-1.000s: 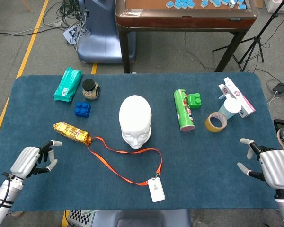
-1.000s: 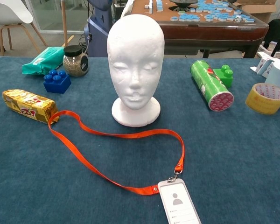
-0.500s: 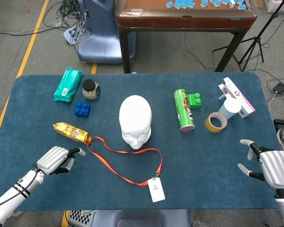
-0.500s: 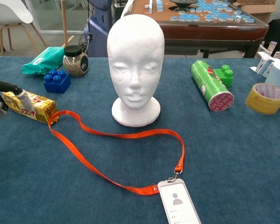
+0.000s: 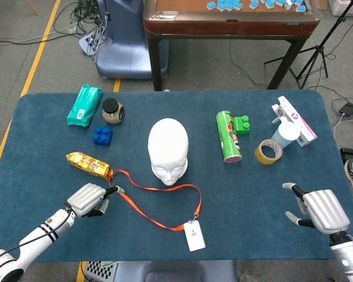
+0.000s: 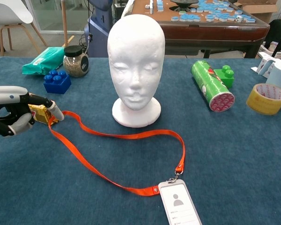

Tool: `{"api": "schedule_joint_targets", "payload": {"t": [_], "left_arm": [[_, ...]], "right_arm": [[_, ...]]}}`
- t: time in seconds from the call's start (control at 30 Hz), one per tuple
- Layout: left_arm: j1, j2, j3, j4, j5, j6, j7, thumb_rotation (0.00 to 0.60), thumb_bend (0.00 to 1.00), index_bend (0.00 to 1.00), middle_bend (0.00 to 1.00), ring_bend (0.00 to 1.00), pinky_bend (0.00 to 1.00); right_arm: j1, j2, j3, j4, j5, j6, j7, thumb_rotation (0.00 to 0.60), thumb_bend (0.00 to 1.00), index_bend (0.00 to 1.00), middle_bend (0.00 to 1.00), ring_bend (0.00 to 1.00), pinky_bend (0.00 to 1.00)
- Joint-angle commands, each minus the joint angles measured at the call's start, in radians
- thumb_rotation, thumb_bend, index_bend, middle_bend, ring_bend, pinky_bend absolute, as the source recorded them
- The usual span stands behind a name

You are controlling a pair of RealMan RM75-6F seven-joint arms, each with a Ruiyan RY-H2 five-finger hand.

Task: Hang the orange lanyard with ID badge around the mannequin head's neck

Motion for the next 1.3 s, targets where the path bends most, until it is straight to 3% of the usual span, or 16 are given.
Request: {"api": "schedule_joint_targets", "payload": {"t": [0.03,0.23,0.43,0.57,0.83,1.3], "left_arm": [[0.010,0.011,0.012,-0.015,0.005,0.022,0.007,0.600,0.77,0.22,0.82,0.85,0.84],[0.045,0.041,0.038,-0.043,0.032,0.093,-0.002,0.600,0.76,0.22,0.82,0.85,0.84],[0.074,0.063,0.062,-0.051,0.054,0.144,-0.016,0.600,0.76,0.22,0.82,0.85,0.84],[0.092,0.073,0.074,-0.051,0.066,0.177,-0.028,0.600,0.76,0.23,0.82,0.85,0.84],[0.111,0.084,0.092,-0.042,0.083,0.207,-0.052,0.600,0.76,0.23,0.82,0.85,0.84],[0.111,0.075,0.107,-0.024,0.098,0.210,-0.074,0.600,0.76,0.23,0.82,0.85,0.84]], "right_arm": [[0.080,-0.011,-0.011,-0.015,-0.032,-0.115,-0.044,0.600,0.46,0.30,0.87,0.97,0.91],[0.203,-0.052,0.007,-0.057,-0.008,-0.309,-0.126,0.600,0.74,0.30,0.98,1.00,0.99],[0.326,-0.130,0.042,-0.067,0.128,-0.514,-0.236,0.600,0.89,0.26,1.00,1.00,1.00],[0.387,-0.198,0.062,-0.056,0.235,-0.590,-0.312,0.600,0.92,0.24,1.00,1.00,1.00],[0.476,-0.332,0.085,-0.016,0.404,-0.607,-0.431,0.600,0.96,0.24,1.00,1.00,1.00],[0.575,-0.458,0.047,0.074,0.626,-0.566,-0.569,0.600,0.96,0.23,1.00,1.00,1.00]]}}
